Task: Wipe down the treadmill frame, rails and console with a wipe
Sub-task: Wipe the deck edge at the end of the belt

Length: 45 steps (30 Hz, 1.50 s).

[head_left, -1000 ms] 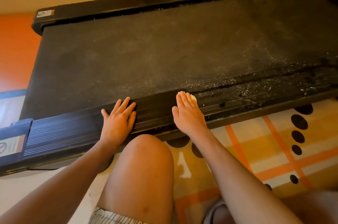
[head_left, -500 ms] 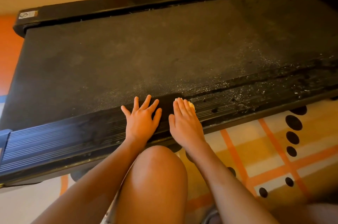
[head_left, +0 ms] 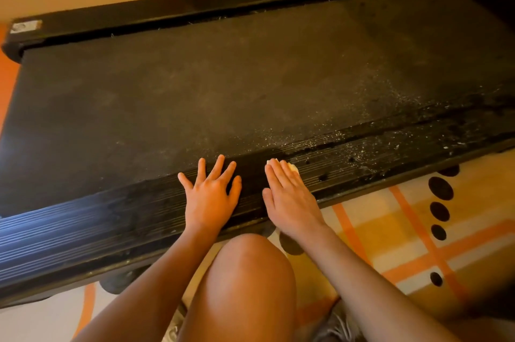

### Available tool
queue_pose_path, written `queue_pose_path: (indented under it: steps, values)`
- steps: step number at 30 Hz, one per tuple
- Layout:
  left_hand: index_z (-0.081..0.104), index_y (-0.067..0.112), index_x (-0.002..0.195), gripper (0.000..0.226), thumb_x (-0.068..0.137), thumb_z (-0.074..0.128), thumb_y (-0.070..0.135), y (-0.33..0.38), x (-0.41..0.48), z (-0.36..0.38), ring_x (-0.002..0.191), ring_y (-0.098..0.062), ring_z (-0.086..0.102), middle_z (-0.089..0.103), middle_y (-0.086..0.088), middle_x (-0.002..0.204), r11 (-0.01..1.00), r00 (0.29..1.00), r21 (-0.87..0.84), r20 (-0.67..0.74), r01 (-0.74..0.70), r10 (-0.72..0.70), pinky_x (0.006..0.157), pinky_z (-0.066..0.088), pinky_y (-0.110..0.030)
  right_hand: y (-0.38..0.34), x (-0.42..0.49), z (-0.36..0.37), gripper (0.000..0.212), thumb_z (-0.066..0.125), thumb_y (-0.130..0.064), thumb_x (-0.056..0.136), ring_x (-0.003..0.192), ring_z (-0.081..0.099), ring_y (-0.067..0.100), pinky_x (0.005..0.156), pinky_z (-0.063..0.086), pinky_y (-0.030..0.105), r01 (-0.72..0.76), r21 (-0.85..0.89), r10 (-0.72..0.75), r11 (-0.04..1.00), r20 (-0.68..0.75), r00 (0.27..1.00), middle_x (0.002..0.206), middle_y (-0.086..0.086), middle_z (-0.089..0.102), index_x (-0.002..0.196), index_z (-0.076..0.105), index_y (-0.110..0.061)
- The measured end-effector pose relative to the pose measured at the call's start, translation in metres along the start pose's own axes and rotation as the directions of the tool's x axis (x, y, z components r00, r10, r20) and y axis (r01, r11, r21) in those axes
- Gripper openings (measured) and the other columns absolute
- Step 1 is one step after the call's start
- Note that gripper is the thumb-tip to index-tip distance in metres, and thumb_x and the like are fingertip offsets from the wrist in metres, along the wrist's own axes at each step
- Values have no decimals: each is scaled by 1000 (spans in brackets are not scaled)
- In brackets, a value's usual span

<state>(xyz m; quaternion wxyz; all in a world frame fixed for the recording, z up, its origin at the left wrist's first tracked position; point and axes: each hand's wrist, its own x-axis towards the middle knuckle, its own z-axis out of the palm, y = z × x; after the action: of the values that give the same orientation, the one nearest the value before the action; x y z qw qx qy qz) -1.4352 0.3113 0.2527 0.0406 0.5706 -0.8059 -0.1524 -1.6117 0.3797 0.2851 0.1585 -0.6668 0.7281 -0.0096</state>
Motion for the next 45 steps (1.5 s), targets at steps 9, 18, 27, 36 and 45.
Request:
queue_pose_path:
  steps: [9,18,27,36,45]
  values:
    - [33,40,155,57,103,24,59,-7,-1,5,155,-33,10,21,5,167,999,1000,-26,7,-22,22,115,-6,-67,24,48,-23,61,17,-42,112,157,-12,17,125,-7,33,156,-96,-144,983,129,981,172,2,-8,164,-1,-16]
    - [25,38,159,66,100,12,64,-28,5,-19,154,-31,14,16,2,168,986,969,15,191,-166,160,117,8,-73,22,25,-20,61,12,-46,110,154,-21,9,126,-10,32,38,24,-42,999,195,980,170,-7,-16,163,-5,-23]
    - [14,43,159,62,104,41,54,-17,16,-58,156,-27,4,0,8,170,995,896,6,435,-97,85,122,14,-63,12,22,-12,61,16,-42,111,157,-13,19,129,-2,40,73,-15,-71,997,115,991,172,3,-9,163,-1,-15]
    - [24,38,159,59,104,38,55,58,-9,-7,157,-25,2,9,7,169,916,926,-136,64,377,-372,114,3,-76,41,-15,-16,61,22,-40,112,158,-9,20,129,0,42,246,20,-246,969,119,962,172,6,-3,163,4,-14]
    - [31,37,157,53,106,32,52,74,-4,18,157,-25,4,18,5,168,881,878,-168,-121,442,-464,113,-7,-74,33,28,-15,61,21,-38,111,158,-6,23,129,3,45,168,12,-169,986,33,985,172,9,-1,163,6,-10]
